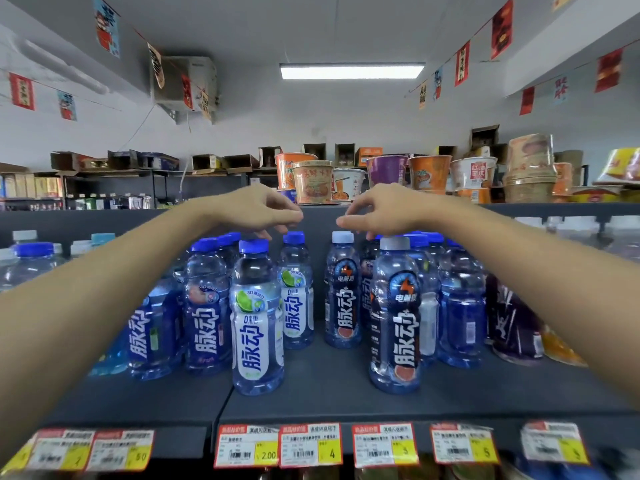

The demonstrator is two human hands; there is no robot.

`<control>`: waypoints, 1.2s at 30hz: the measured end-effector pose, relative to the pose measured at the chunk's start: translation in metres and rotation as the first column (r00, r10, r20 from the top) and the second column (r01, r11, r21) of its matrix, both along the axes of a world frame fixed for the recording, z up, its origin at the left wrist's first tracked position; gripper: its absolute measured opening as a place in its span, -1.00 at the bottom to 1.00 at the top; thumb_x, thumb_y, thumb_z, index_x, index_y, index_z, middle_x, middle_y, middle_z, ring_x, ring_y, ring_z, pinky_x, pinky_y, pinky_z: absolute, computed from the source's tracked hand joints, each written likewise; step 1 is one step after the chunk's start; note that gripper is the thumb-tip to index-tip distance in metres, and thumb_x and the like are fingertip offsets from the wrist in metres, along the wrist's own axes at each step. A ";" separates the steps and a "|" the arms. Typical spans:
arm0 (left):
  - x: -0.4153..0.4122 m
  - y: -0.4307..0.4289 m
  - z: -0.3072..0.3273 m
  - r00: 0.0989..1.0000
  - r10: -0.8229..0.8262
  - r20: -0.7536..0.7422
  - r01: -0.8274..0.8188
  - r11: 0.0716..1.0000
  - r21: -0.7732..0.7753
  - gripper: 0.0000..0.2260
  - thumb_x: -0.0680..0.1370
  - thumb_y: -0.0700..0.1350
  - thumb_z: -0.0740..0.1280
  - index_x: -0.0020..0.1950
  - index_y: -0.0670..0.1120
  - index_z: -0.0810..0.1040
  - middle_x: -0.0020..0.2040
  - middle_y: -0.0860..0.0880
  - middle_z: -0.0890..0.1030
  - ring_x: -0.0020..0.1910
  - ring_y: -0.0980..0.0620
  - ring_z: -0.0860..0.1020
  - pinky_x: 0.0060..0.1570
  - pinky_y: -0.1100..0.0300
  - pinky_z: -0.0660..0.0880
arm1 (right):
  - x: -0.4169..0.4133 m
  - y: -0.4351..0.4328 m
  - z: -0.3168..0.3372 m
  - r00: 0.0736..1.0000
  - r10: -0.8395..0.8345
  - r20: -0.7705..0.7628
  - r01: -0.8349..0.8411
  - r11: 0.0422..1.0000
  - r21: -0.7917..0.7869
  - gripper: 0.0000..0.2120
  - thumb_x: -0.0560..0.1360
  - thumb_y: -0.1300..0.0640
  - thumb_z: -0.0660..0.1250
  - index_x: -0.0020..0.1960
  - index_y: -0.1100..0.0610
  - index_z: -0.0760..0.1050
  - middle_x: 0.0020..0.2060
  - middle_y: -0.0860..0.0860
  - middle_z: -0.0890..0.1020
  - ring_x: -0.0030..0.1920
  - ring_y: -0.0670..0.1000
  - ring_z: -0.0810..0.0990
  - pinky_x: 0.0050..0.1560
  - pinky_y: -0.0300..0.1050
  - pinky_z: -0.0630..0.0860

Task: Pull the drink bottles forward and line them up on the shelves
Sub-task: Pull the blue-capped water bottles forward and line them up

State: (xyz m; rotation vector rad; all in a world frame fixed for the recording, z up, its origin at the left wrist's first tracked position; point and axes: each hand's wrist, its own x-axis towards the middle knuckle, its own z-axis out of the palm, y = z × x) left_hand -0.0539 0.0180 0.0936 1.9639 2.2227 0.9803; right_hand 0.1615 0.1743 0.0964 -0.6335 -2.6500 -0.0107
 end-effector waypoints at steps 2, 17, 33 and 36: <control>0.011 -0.011 -0.017 0.999 0.011 -0.034 -0.010 0.999 0.033 -0.74 0.55 0.22 0.37 0.11 0.12 0.68 -0.03 0.16 0.70 -0.02 0.24 0.64 -0.03 0.22 0.54 | 0.010 -0.001 -0.019 0.994 0.017 -0.104 -0.015 1.000 0.027 -0.55 0.54 -0.35 0.25 0.09 -0.03 0.66 -0.17 -0.21 0.66 -0.11 -0.19 0.61 -0.15 -0.26 0.42; 0.033 -0.028 -0.065 0.989 0.024 0.146 -0.061 0.966 0.251 -0.92 0.58 -0.04 0.39 -0.02 0.02 0.68 -0.23 -0.01 0.72 -0.49 0.20 0.49 -0.52 0.39 0.34 | 0.019 -0.015 -0.067 0.898 0.087 -0.430 -0.114 0.993 -0.037 -0.61 0.59 0.04 0.23 -0.36 0.15 0.55 -0.44 -0.16 0.61 -0.34 -0.19 0.51 -0.23 -0.28 0.35; 0.057 -0.025 -0.071 0.980 0.151 0.126 -0.186 0.924 0.333 -0.78 0.49 0.17 0.45 0.06 0.11 0.61 -0.15 0.14 0.69 -0.16 0.29 0.62 -0.18 0.32 0.46 | 0.006 -0.047 -0.066 0.947 0.096 -0.307 -0.140 0.982 -0.125 -0.65 0.62 -0.23 0.18 0.04 0.06 0.46 -0.18 -0.04 0.57 -0.15 -0.04 0.52 -0.27 -0.12 0.31; 0.042 -0.049 -0.071 0.990 -0.005 0.142 -0.015 0.991 0.137 -0.40 0.32 0.25 0.57 0.29 0.27 0.43 0.18 0.30 0.49 0.06 0.36 0.54 -0.04 0.33 0.42 | 0.029 -0.039 -0.063 0.983 0.148 -0.108 -0.168 0.963 -0.213 -0.50 0.47 -0.23 0.43 0.27 -0.15 0.26 -0.03 -0.07 0.57 -0.09 -0.07 0.57 -0.20 -0.13 0.41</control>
